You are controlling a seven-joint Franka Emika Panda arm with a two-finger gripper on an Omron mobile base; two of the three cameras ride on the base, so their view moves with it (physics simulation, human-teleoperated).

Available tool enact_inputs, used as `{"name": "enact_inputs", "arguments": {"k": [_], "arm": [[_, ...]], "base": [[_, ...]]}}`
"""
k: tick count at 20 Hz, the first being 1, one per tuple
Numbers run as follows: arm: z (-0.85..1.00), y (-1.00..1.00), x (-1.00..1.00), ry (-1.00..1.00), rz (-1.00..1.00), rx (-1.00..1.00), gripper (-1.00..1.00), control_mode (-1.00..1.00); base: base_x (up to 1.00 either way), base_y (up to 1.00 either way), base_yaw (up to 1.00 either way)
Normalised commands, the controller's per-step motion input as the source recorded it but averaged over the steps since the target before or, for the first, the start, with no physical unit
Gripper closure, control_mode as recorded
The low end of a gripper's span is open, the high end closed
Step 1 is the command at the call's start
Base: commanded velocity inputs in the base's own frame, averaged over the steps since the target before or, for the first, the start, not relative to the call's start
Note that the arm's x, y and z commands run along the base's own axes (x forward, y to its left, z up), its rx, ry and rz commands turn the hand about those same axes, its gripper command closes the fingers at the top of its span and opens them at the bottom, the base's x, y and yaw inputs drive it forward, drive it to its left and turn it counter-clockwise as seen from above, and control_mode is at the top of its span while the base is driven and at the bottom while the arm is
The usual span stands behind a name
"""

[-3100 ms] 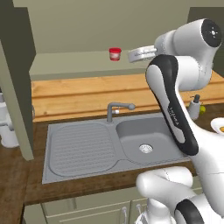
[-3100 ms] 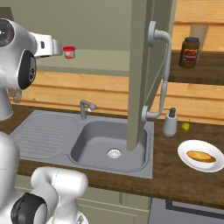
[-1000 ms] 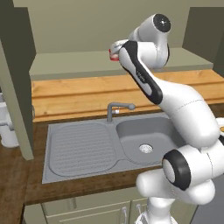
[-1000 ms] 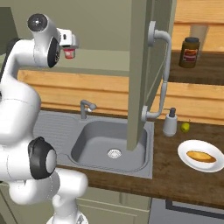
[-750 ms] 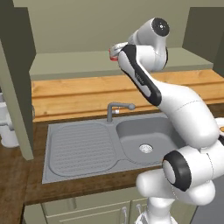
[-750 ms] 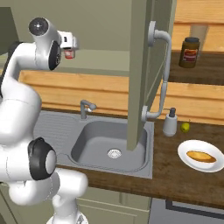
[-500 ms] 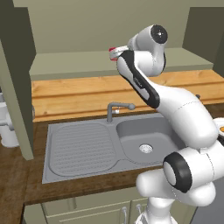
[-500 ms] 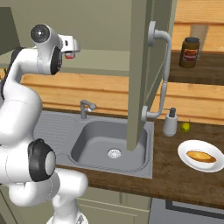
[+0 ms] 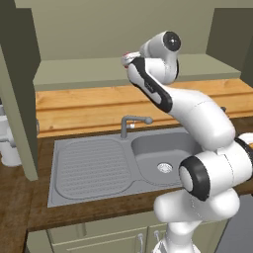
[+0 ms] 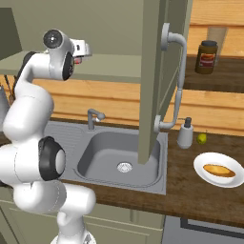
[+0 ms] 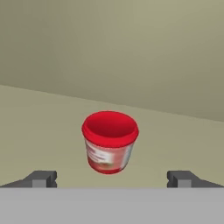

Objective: From the different types of pastries on the counter, select a croissant and place it on the cutting board. Then retrieve a jar of jam from the cabinet and place it alongside the croissant on the cutting board.

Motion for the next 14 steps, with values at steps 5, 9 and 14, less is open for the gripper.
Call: {"name": "enact_inputs", "arguments": {"k": [5,9,14], "arm": [[0.00,0.18,0.23,0.03,0.00,0.00,-1.00,-1.00],[0.00,0.14,0.31,0.01,0.00,0.00,-1.00,-1.00],[0.00,0.00,0.38,0.00,0.00,0.00,-1.00,-1.00]], "base": [[0.00,0.00,0.00],[0.00,0.00,0.00],[0.00,0.00,0.00]]}}
